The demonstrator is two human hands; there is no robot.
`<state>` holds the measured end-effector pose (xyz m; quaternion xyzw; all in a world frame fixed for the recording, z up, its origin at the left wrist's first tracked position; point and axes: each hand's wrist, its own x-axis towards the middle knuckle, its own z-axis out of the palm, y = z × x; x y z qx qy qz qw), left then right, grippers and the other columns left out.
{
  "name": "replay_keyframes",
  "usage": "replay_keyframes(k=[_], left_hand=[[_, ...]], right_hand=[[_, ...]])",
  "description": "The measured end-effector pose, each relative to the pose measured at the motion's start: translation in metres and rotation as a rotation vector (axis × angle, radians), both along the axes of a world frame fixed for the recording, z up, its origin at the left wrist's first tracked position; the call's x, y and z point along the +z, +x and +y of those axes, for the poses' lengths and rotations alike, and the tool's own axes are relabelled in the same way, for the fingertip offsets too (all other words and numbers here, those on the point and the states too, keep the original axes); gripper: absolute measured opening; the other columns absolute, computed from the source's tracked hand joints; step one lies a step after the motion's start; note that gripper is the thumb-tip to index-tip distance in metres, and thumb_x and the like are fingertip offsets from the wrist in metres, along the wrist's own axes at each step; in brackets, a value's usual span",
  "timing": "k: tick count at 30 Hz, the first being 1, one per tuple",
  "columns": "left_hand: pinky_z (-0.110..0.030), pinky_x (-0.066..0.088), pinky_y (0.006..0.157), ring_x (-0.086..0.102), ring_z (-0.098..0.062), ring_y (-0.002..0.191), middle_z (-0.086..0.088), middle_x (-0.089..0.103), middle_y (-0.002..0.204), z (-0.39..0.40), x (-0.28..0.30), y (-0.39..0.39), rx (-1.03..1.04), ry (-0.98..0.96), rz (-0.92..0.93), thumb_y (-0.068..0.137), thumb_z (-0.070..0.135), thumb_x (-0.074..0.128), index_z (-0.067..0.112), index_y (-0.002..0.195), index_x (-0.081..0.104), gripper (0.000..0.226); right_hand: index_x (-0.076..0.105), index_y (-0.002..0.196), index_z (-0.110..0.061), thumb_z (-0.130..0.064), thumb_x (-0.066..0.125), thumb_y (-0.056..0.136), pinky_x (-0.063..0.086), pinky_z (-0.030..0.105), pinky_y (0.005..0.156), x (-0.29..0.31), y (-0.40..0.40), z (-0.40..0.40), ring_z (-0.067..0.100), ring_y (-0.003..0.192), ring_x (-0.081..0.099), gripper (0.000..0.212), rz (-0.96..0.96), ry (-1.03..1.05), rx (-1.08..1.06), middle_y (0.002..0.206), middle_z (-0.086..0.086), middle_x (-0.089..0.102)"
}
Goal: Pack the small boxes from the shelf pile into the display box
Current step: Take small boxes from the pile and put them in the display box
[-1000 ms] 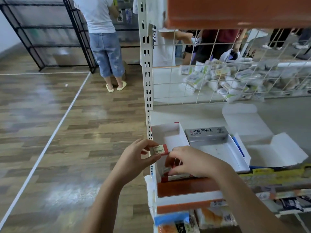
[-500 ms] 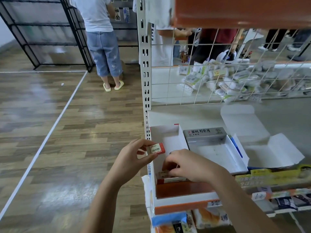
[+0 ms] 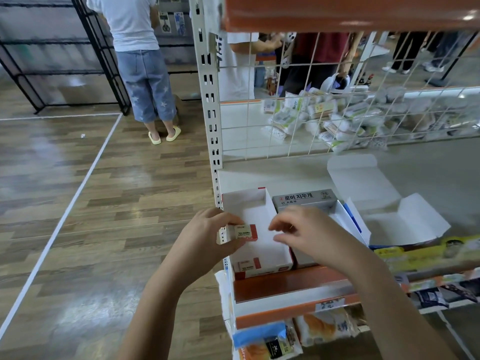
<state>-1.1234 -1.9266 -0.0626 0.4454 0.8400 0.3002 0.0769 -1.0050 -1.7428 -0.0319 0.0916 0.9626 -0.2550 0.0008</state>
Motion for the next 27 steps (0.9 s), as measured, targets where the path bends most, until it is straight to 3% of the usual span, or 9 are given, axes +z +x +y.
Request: replay_keyframes(k=[5,8,13,21,27], left_hand=[[-0.015,0.028,0.085,0.039,-0.007,0.112,0.014,0.054,0.116,0.026,0.001,0.009,-0.126,-0.163,0.102,0.082,0.054,0.058,0.033,0.116,0.059,0.040],[-0.020,0.031,0.086,0.041,-0.011,0.110,0.009,0.055,0.114,0.037,-0.003,0.011,-0.177,-0.260,0.110,0.082,0.060,0.053,0.031,0.117,0.058,0.045],[-0.016,0.019,0.071,0.046,-0.013,0.106,0.006,0.058,0.110,0.050,-0.009,0.013,-0.268,-0.320,0.132,0.085,0.051,0.056,0.030,0.115,0.060,0.037],[-0.029,0.042,0.085,0.052,-0.015,0.099,0.004,0.062,0.103,0.059,-0.013,0.012,-0.297,-0.385,0.029,0.083,0.053,0.056,0.026,0.109,0.064,0.038],[-0.023,0.046,0.081,0.058,-0.008,0.094,0.009,0.067,0.107,0.057,-0.003,0.012,-0.365,-0.421,-0.038,0.089,0.049,0.053,0.025,0.112,0.065,0.035]], right_hand=[[0.063,0.105,-0.018,-0.035,0.062,0.087,0.041,0.020,0.076,-0.008,0.006,0.009,0.008,0.087,0.053,0.025,-0.047,0.044,-0.197,0.097,-0.007,0.055],[0.063,0.106,-0.016,-0.039,0.062,0.087,0.038,0.022,0.075,-0.016,0.006,0.006,0.012,0.092,0.054,0.030,-0.111,0.076,-0.244,0.104,-0.002,0.060],[0.065,0.100,-0.015,-0.036,0.064,0.085,0.036,0.023,0.071,-0.021,0.004,0.003,0.015,0.091,0.057,0.026,-0.114,0.058,-0.302,0.101,0.001,0.064],[0.065,0.100,-0.014,-0.030,0.062,0.088,0.043,0.025,0.076,-0.021,0.005,0.001,0.017,0.091,0.060,0.021,-0.126,0.045,-0.313,0.103,0.004,0.064],[0.065,0.101,-0.014,-0.030,0.061,0.089,0.043,0.024,0.075,-0.021,0.006,-0.001,0.017,0.090,0.060,0.021,-0.132,0.035,-0.318,0.102,0.004,0.065]])
